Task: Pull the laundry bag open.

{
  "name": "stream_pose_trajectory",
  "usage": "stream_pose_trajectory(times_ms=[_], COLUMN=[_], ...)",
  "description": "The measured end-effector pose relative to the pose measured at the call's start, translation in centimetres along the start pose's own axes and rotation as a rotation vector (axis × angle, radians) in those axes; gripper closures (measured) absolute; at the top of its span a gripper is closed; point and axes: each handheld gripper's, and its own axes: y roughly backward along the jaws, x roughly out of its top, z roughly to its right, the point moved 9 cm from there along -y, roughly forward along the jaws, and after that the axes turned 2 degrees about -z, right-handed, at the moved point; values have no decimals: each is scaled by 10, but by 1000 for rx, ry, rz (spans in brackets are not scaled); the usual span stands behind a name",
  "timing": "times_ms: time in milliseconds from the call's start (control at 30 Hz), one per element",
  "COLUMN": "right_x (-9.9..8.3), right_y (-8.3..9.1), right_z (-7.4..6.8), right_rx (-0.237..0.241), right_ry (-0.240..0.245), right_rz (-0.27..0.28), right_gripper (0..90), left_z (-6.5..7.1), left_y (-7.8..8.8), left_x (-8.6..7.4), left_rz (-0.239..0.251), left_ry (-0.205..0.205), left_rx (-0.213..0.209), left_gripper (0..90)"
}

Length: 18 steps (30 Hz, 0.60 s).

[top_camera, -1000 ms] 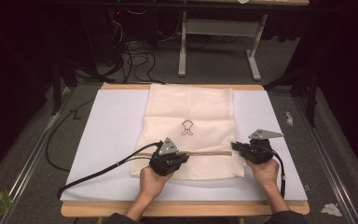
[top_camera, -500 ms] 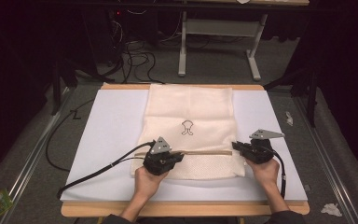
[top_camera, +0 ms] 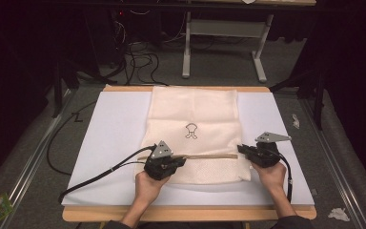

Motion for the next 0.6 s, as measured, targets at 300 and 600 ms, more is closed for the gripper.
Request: stream_pose_trajectory(times_ms=[300, 600], right_x=[-1, 6], right_y=[3, 4], right_z=[4, 1], right_rx=[1, -9], right_ry=[-15, 5], right_rz=[3, 6], right_gripper=[883, 884], left_z=[-7, -12], left_y=[9, 16], left_x=[-5, -6], left_rz=[3, 21], left_ry=[35, 44], left_rx=[0, -2], left_gripper=[873, 873])
